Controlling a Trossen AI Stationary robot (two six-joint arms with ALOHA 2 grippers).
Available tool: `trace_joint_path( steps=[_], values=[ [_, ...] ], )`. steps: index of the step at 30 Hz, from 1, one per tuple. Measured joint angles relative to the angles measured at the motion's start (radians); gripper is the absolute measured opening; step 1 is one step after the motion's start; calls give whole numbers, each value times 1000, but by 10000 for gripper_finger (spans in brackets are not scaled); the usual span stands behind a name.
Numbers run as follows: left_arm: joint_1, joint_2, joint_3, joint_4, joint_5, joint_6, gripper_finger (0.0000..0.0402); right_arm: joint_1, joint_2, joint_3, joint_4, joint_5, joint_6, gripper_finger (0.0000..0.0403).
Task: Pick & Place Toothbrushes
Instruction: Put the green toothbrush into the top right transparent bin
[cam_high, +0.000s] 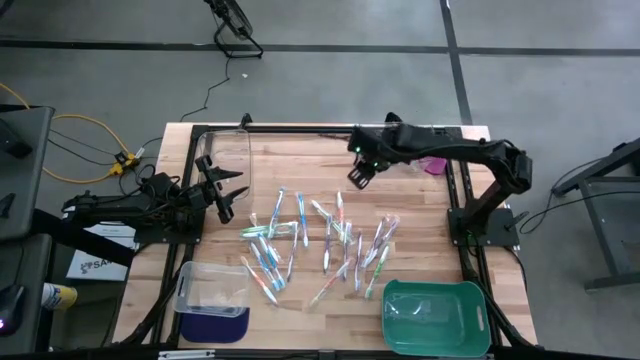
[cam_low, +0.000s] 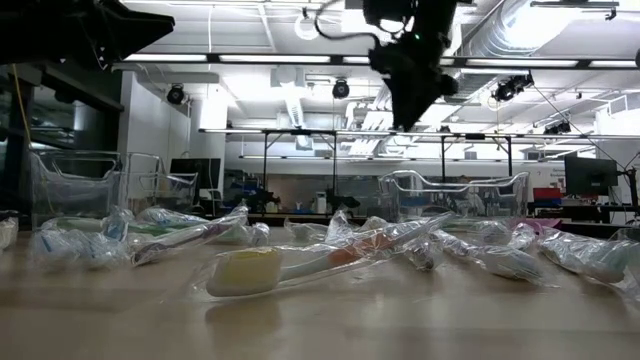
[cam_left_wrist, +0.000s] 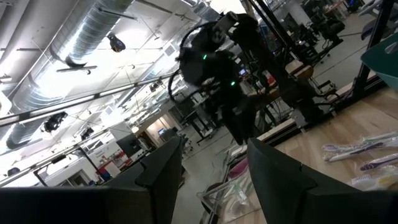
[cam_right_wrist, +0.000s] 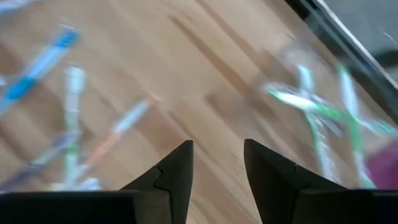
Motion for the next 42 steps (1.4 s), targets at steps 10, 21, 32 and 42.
trace_joint_path(
  steps=[10,21,32,42],
  values=[
    [0,0,0,-2,-2,0,177,203,42,0,195,1,-100,136],
    [0,0,0,-2,-3,-2,177,301,213,-1,293,88,-131,153],
    [0,0,0,-4,-2,-1,177,281,383,-1,433,81,-105,234],
    [0,0,0,-6,-2,0,177,254,432,1,519,82,-101,233]
  ],
)
